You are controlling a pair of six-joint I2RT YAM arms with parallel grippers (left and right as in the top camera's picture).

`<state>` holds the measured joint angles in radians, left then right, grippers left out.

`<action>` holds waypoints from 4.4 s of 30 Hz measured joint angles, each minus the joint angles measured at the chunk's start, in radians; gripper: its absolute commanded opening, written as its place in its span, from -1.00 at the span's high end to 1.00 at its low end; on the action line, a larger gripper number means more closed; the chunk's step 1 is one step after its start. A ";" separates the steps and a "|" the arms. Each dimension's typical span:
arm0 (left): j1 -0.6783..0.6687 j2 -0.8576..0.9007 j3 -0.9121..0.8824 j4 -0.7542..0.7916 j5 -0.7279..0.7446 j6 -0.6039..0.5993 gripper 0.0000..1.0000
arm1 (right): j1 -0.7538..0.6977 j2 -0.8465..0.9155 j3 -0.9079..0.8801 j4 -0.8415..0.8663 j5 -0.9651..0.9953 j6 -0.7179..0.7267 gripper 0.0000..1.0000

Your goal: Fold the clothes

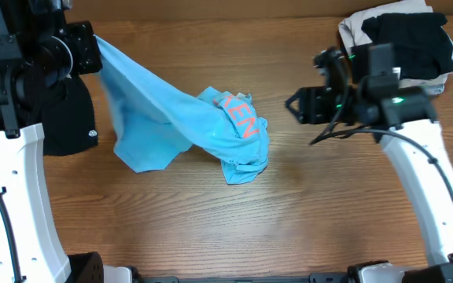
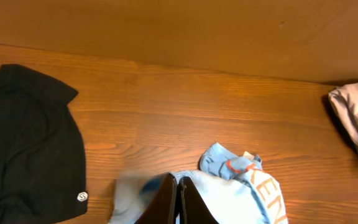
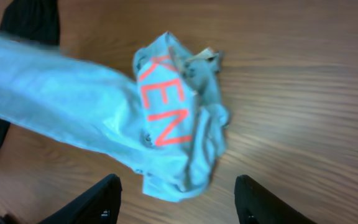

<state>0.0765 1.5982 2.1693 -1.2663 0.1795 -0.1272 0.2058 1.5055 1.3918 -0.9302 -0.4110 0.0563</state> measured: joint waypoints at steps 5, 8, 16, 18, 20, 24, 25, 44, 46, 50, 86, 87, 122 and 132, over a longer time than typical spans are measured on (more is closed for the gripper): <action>0.000 0.000 0.001 0.001 0.012 0.000 0.92 | 0.123 0.055 -0.065 0.057 0.070 0.108 -0.24; 0.000 0.000 0.001 0.001 0.012 0.004 0.92 | 0.182 0.101 -0.077 0.056 0.110 0.167 -0.25; 0.000 0.000 0.001 0.001 0.012 0.027 0.92 | 0.384 0.158 -0.078 0.116 0.212 0.239 -0.39; 0.000 0.000 0.001 0.001 0.011 0.030 0.92 | 0.455 0.160 -0.078 0.149 0.262 0.238 -0.40; 0.000 0.000 0.001 0.001 0.006 0.031 0.92 | 0.509 0.166 -0.078 0.186 0.297 0.230 -0.44; 0.000 0.000 0.001 0.002 0.003 0.034 0.92 | 0.586 0.200 -0.078 0.283 0.377 0.210 -0.50; 0.000 0.000 0.001 0.002 0.003 0.034 0.92 | 0.596 0.212 -0.078 0.305 0.398 0.204 -0.53; 0.000 -0.001 0.062 -0.003 -0.010 0.034 0.92 | 0.521 0.370 -0.077 0.286 0.659 0.235 0.88; 0.000 -0.004 0.091 -0.011 -0.014 0.034 0.92 | 0.474 0.348 -0.075 0.226 0.668 0.241 0.85; -0.003 -0.015 0.148 -0.020 -0.050 0.035 0.92 | 0.378 0.230 -0.045 0.095 0.679 0.245 0.74; 0.003 -0.064 0.221 -0.104 -0.136 0.057 0.92 | 0.214 0.063 0.034 -0.171 0.260 0.257 -0.04; 0.003 -0.061 0.221 -0.104 -0.135 0.057 0.92 | 0.228 0.090 0.032 -0.173 0.244 0.258 -0.08; 0.003 -0.029 0.221 -0.111 -0.132 0.076 0.92 | 0.542 0.481 0.027 0.197 0.336 0.102 0.08; 0.003 -0.029 0.221 -0.111 -0.132 0.078 0.92 | 0.542 0.485 0.027 0.206 0.313 0.086 0.92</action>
<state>0.0792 1.5692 2.3901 -1.3777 0.0479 -0.0490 0.7475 1.9903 1.4189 -0.7246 -0.0978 0.1421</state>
